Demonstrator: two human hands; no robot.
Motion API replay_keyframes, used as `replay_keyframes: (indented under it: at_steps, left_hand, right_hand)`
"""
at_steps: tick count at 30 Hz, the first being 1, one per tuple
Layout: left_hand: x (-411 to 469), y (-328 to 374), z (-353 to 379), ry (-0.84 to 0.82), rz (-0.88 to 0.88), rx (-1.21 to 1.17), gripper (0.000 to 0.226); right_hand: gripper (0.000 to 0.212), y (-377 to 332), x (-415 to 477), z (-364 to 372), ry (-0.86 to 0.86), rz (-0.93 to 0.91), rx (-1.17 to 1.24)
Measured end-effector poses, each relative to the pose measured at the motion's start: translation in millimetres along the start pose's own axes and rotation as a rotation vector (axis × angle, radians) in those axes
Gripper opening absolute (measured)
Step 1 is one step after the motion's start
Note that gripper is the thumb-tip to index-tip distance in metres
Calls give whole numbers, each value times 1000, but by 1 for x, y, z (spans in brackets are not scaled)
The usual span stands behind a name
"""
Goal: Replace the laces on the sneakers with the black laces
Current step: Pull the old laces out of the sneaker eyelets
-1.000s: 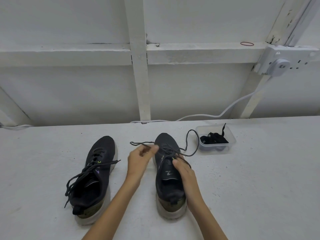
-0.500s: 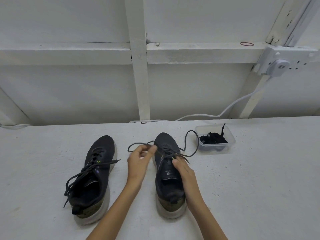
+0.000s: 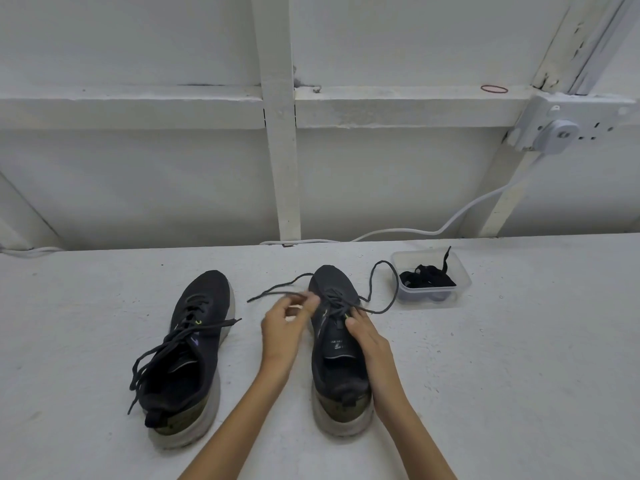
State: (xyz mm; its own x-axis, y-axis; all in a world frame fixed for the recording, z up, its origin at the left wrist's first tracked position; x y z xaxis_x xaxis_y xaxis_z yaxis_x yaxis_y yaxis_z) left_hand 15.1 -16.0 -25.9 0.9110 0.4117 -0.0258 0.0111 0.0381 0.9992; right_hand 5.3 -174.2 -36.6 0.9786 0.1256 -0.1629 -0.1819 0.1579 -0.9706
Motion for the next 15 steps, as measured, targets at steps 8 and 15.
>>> replay_keyframes:
  at_steps: [8,15]
  left_hand:
    - [9,13,-7,66,104,94,14]
    - [15,15,-28,215,6,-137,22]
  right_hand:
    - [70,6,2,-4,21,23,-15]
    - [68,6,2,-4,28,28,-13]
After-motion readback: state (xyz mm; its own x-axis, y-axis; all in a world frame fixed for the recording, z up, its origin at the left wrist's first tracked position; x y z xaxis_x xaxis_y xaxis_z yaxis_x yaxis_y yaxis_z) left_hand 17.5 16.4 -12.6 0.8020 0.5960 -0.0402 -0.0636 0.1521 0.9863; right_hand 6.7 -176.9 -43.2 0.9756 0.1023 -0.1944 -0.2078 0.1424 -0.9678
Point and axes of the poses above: each hand's wrist, its own x-axis towards the middle knuckle, its own z-axis out of the palm, y = z × x, the point moved 6 cm from there along x, towards the middle knuckle, and after that the axes turned 4 degrees about -x, right-handed, at the moved point
